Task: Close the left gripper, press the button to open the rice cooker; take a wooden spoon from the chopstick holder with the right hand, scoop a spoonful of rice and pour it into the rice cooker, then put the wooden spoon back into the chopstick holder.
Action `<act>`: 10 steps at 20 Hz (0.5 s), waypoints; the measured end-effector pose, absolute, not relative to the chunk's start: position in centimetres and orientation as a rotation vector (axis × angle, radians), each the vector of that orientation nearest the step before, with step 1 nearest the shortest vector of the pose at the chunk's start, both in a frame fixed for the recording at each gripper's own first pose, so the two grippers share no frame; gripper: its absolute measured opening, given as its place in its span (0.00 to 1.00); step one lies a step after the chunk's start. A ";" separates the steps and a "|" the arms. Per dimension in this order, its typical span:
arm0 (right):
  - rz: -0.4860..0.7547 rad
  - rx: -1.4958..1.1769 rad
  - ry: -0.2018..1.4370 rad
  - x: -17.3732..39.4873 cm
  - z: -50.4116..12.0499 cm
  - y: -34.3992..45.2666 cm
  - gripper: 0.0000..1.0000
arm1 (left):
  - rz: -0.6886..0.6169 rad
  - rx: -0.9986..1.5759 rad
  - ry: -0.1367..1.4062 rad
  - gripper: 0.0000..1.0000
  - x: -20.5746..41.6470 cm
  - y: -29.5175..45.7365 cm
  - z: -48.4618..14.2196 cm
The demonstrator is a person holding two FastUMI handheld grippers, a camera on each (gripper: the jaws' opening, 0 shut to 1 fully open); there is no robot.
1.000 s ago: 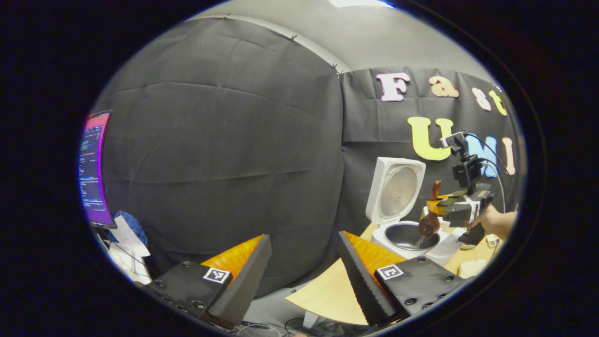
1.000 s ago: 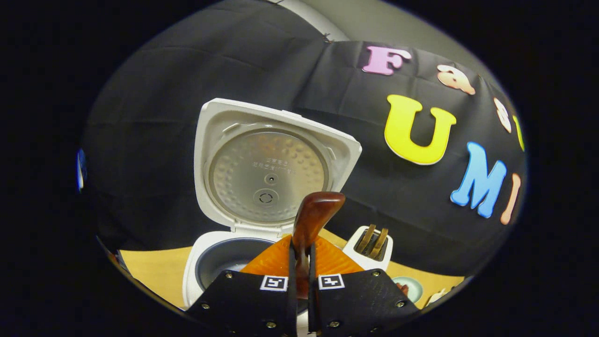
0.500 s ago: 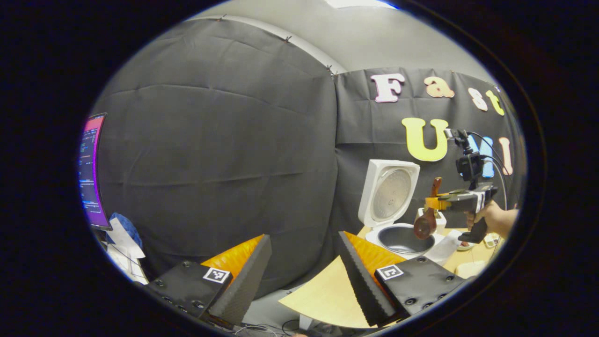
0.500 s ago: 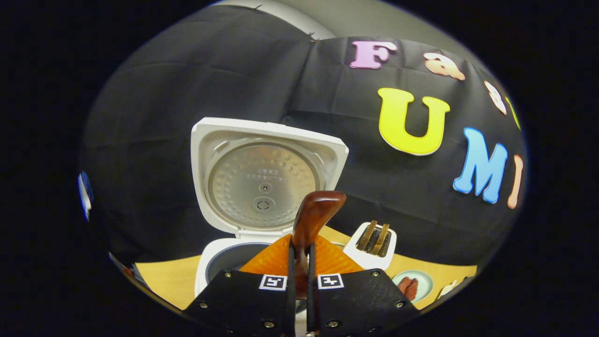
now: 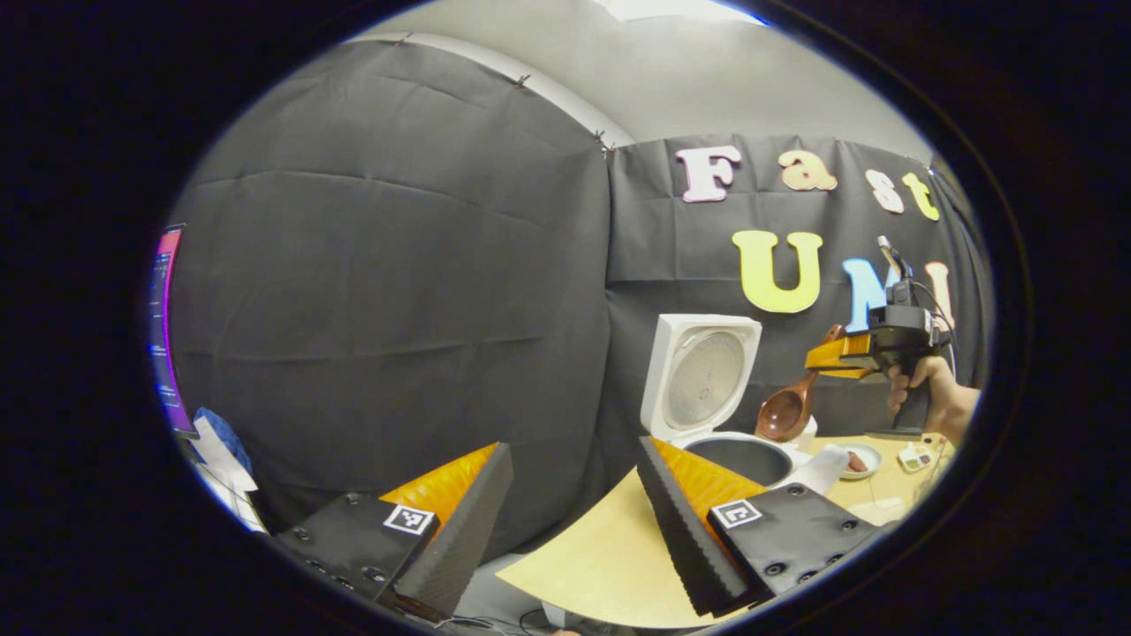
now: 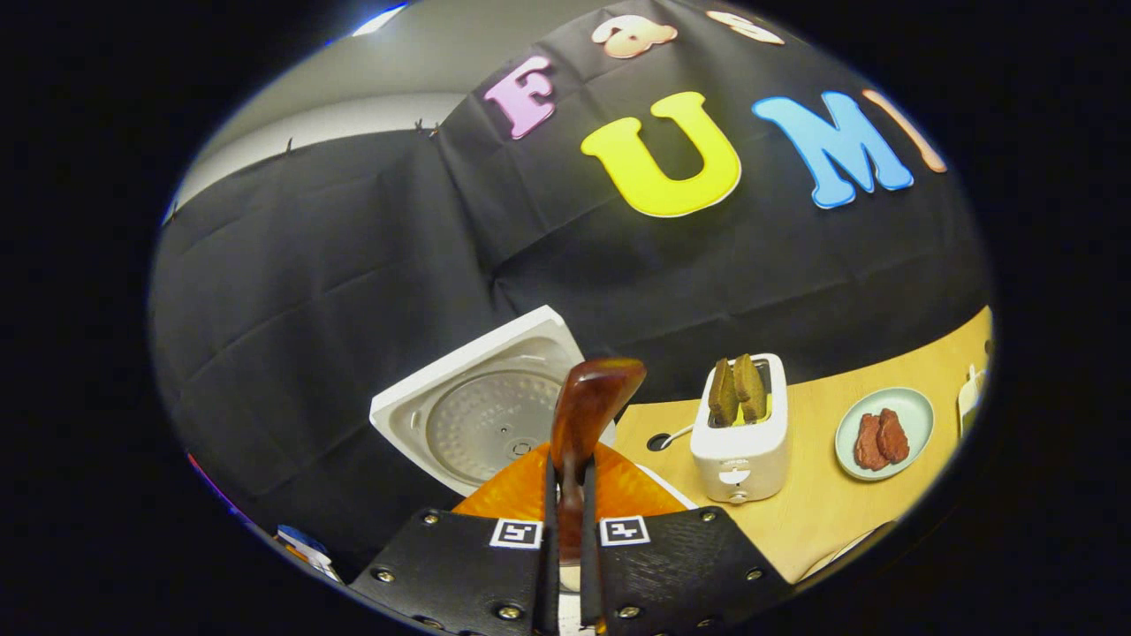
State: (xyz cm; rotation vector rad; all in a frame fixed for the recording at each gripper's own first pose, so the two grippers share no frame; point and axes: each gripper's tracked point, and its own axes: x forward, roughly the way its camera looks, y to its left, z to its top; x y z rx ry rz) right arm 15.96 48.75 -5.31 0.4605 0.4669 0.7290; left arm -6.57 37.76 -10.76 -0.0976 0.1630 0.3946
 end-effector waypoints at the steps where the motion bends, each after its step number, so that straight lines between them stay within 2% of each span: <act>1: 0.713 0.474 0.470 16.2 -5.3 47.7 0.10 | 0.384 -0.097 0.159 0.98 -6.3 37.2 -10.5; 10: 0.617 0.603 0.456 17.0 -4.2 37.4 0.10 | 0.282 -0.087 0.125 1.00 -3.9 29.5 -8.0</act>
